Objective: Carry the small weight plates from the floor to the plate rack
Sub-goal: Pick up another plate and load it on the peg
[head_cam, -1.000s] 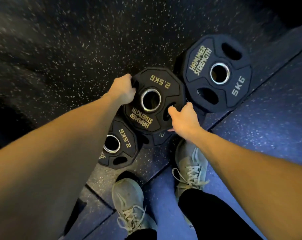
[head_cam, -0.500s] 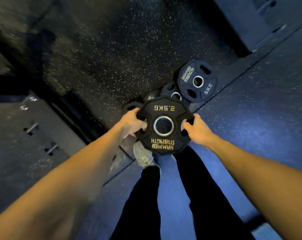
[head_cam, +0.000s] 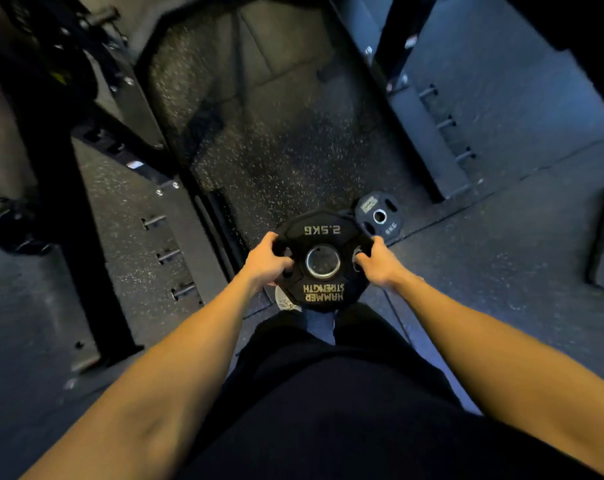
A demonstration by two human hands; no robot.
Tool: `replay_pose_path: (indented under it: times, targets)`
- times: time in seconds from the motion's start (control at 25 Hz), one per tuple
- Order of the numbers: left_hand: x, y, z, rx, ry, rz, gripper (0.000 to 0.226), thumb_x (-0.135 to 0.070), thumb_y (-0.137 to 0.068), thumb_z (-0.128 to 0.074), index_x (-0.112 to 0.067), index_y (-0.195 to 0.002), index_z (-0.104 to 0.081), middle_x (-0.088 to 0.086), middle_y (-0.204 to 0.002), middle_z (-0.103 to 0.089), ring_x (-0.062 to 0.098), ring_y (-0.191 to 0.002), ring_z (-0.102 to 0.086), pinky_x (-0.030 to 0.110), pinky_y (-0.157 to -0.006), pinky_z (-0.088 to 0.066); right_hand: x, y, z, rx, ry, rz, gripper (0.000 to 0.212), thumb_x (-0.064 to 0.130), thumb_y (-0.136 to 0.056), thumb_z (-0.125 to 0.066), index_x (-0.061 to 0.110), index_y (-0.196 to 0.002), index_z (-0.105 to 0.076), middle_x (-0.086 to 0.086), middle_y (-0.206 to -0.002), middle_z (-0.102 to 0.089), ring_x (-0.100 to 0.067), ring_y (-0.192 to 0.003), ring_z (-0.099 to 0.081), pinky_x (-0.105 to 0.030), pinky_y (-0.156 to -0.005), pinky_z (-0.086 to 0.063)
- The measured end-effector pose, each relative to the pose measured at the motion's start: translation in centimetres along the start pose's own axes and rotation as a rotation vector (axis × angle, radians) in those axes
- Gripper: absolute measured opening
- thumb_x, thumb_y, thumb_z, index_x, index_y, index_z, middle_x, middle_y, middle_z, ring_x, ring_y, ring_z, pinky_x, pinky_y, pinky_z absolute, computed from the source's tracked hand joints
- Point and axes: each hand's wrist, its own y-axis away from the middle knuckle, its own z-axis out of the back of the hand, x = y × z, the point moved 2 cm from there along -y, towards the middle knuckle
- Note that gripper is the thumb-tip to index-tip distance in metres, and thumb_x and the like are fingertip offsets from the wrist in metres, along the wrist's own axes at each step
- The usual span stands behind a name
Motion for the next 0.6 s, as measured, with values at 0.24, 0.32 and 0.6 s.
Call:
replay_pose_path:
  times: [0.24,0.32,0.6]
  targets:
    - [6.9,8.4,-1.8,-0.158,0.295,0.013,0.041,-0.005,-0.08,-0.061,-0.018,-0.112,-0.04,0.016,-0.099,-0.06,0.029,-0.086,-0.06,0.039,-0.065,-0.051,2.2,3.4,-1.4,0.133,0.3,0.248,0.042,0.019,-0.096,-0.047,0.0,-0.131,-0.034,-0.023,-0.127,-0.054,-0.032,-0.109,-0.054,-0.039,-0.087,-0.043]
    - [9.5,11.0,-3.1,-0.274,0.418,0.034,0.038,-0.006,-0.08,-0.061,-0.017,-0.111,-0.041,0.015,-0.1,-0.06,0.029,-0.088,-0.06,0.039,-0.069,-0.052,3.5,4.4,-2.7,0.211,0.446,0.324,0.045,0.022,-0.097,-0.047,0.0,-0.133,-0.032,-0.022,-0.128,-0.053,-0.035,-0.114,-0.053,-0.041,-0.092,-0.043]
    - [22.9,19.8,-7.0,-0.651,0.811,0.198,0.037,-0.01,-0.072,-0.065,-0.019,-0.105,-0.051,0.015,-0.103,-0.065,0.031,-0.096,-0.062,0.045,-0.083,-0.054,6.5,10.3,-14.6,0.438,0.827,0.556,0.043,0.025,-0.096,-0.047,0.002,-0.131,-0.035,-0.019,-0.129,-0.054,-0.035,-0.116,-0.053,-0.036,-0.088,-0.043]
